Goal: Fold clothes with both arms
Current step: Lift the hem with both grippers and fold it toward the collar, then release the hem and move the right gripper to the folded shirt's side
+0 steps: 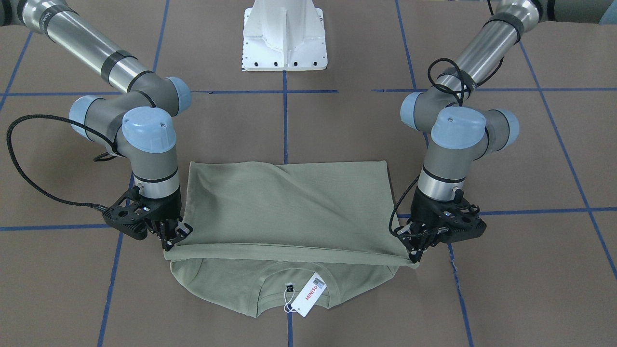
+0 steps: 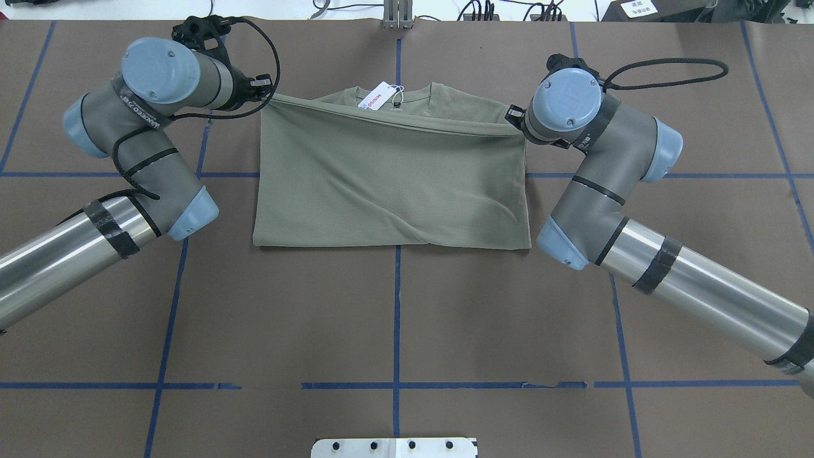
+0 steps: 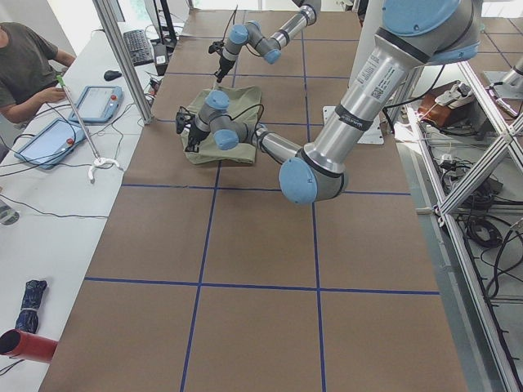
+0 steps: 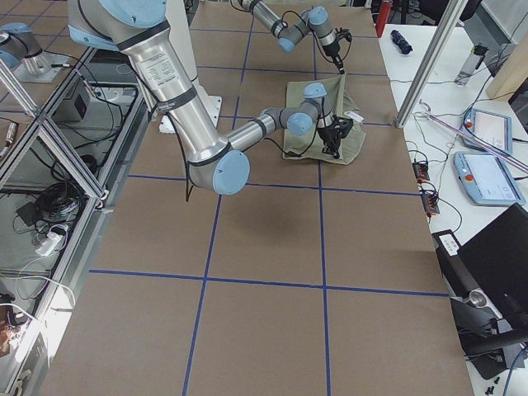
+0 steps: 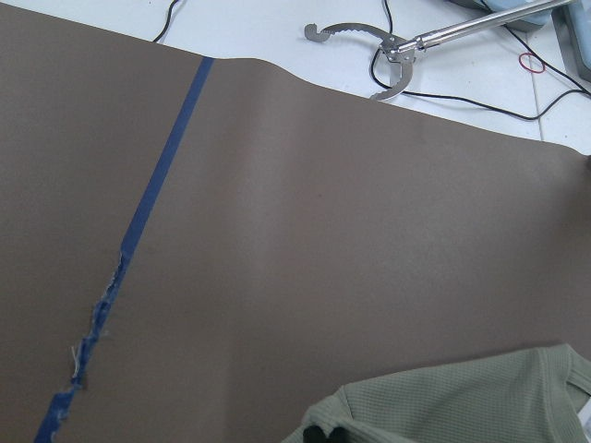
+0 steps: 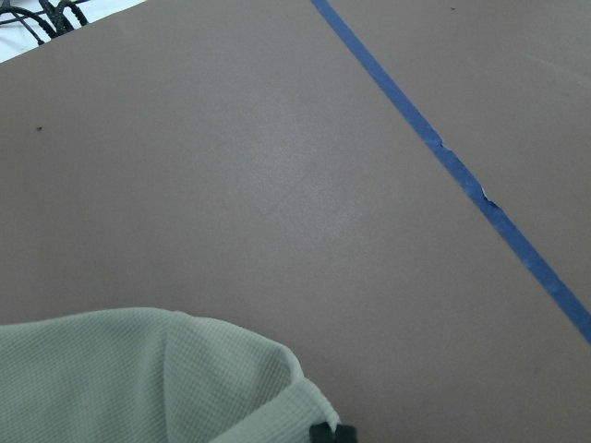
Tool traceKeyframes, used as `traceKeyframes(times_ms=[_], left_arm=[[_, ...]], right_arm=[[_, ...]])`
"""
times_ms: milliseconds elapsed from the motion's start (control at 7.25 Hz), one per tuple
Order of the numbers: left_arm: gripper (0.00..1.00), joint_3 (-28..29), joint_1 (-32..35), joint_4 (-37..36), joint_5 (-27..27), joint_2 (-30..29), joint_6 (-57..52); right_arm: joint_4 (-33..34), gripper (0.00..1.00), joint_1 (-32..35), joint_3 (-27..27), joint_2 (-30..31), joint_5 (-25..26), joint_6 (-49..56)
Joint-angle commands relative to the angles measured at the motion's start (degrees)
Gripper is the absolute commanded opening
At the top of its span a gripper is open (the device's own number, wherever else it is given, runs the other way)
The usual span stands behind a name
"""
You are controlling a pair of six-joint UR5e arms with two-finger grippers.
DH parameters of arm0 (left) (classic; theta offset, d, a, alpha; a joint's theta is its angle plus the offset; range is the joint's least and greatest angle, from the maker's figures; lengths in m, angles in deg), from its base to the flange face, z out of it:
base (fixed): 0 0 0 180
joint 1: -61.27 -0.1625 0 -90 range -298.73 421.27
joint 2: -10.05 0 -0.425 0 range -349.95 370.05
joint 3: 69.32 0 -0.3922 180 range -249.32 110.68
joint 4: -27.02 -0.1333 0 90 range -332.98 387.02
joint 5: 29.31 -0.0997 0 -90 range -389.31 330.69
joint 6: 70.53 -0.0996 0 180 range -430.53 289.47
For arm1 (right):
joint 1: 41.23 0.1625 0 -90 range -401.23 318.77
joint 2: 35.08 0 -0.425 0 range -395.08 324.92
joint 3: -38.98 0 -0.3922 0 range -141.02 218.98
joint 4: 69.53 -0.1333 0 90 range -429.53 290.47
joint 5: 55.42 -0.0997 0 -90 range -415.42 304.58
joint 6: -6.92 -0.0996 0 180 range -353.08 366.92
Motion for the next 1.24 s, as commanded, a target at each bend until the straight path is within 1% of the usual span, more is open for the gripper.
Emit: traceKeyframes(times_ms=[0,138,276,414,552,690,828,966,1104], left_arm=[[0.39,1.76,-0.19,1.81,0.06,-0.15,-0.42],[0.43,1.41,-0.11,1.9,0.15,-0.15,-1.03],[0.44,0.36,0.07,2.68,0.41,0.03,-1.04],[0.44,-1.57,0.25,2.95,0.67,0.64,-1.04],[0.44,-2.8,0.25,2.87,0.76,0.82,-1.04],[0.44,-3.16,0.25,2.87,0.85,1.17,-1.04],[0.44,-4.65,0.25,2.87,0.76,2.13,-1.04],[0.44,-4.75,0.25,2.95,0.76,2.23,-1.04],[0.44,-4.75,0.25,2.87,0.76,2.23,-0.95]], right_arm=[[-0.26,0.5,0.2,0.35,-0.69,-0.1,0.19],[-0.35,0.57,0.46,0.18,-1.48,-0.36,0.37],[-0.44,0.61,0.73,-0.96,-1.4,-2.19,0.63],[-0.44,0.65,1.25,-4.27,-0.44,-5.95,0.28],[-0.35,0.72,0.65,-11.35,5.05,-6.94,-0.42],[-0.35,0.76,-1.1,-17.08,9.11,-6.95,-3.64],[-0.53,0.79,-2.51,-19.4,11.06,-6.78,-10.9],[-0.88,0.8,-3.92,-20.21,12.47,-6.6,-18.28],[-1.84,0.81,-5.76,-20.21,12.75,-5.12,-23.92]])
